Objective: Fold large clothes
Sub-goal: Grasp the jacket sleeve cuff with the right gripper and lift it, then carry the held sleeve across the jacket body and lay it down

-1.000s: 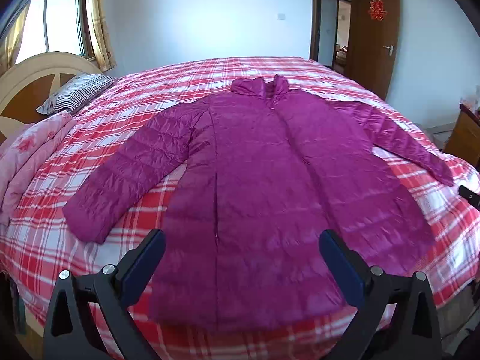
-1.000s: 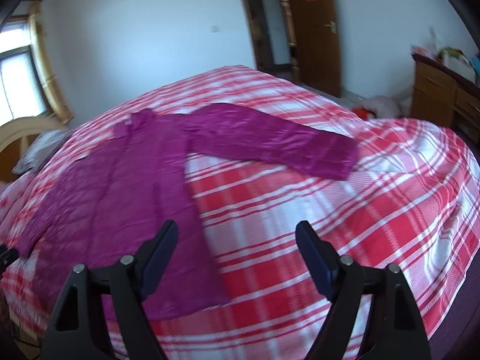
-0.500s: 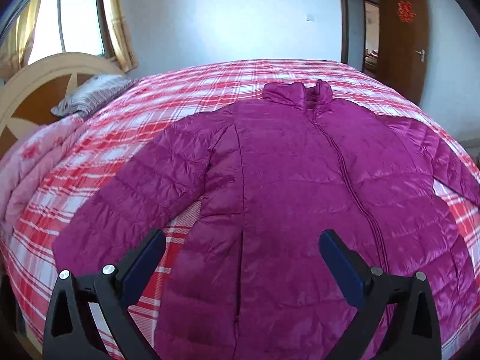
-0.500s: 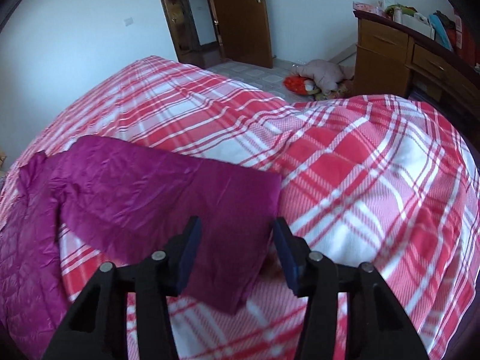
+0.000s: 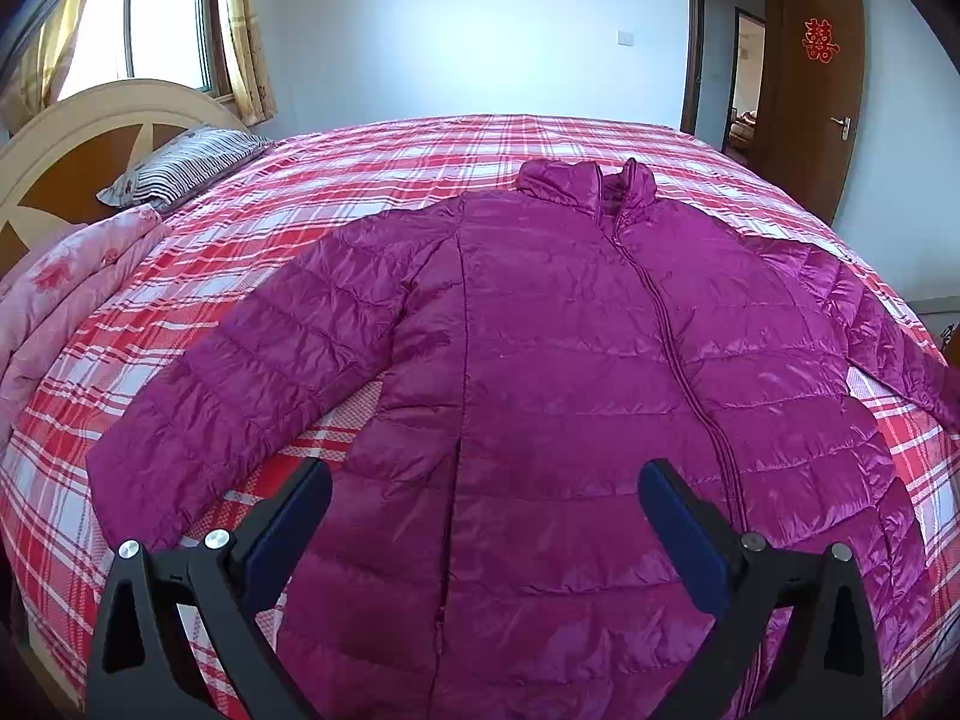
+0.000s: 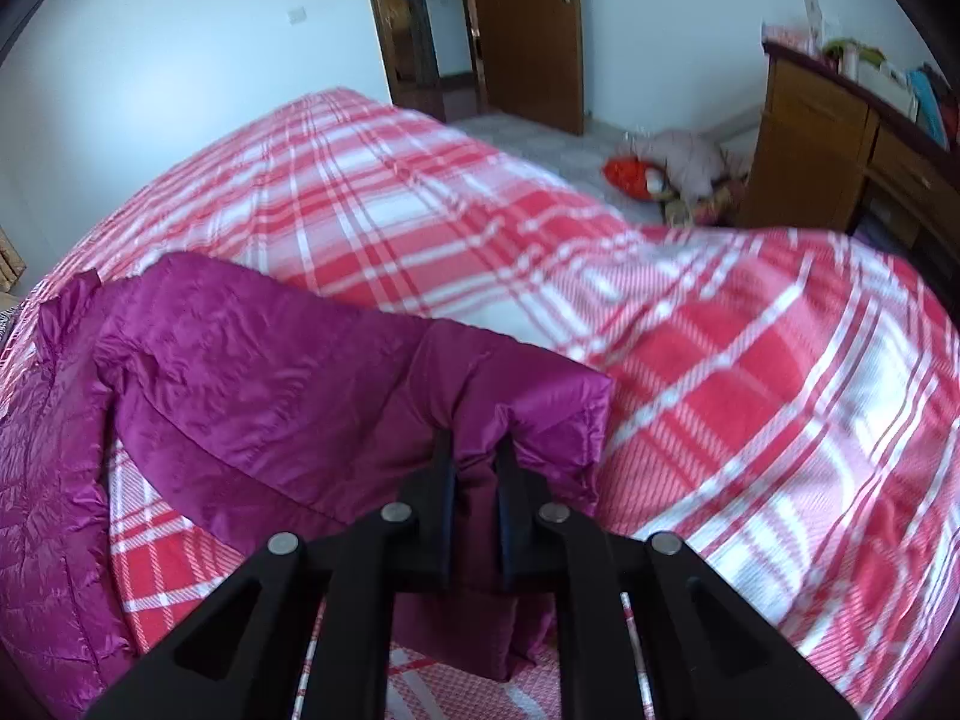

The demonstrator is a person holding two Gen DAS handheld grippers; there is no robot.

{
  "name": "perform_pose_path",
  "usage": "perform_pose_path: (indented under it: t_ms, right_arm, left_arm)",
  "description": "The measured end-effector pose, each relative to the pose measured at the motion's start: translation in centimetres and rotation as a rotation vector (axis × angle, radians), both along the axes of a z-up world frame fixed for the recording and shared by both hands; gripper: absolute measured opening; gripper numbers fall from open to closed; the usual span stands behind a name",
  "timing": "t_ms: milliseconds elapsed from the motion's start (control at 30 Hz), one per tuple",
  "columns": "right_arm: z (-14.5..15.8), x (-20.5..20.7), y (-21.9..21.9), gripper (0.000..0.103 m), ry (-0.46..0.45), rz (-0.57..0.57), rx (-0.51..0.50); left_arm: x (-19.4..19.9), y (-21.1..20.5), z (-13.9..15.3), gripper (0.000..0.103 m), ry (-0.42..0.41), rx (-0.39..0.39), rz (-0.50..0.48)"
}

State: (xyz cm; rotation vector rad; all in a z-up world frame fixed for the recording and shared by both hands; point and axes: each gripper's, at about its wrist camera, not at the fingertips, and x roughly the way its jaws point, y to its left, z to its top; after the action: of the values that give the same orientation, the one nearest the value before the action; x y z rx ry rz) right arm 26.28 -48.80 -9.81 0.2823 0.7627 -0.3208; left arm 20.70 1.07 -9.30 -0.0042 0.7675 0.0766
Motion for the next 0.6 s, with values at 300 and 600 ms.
perform_pose_path:
  t_ms: [300,600]
  right_arm:
    - [8.7,0.9,3.2,0.013,-0.157,0.032,-0.201]
    - [18.2,2.8,12.8,0.012,-0.305,0.204,-0.356]
  left_arm:
    - [-0.5,0.7,1.0,0.102,-0.043,0.026,-0.001]
    - [-0.7,2.3,0.9,0.102,-0.042,-0.014,0.006]
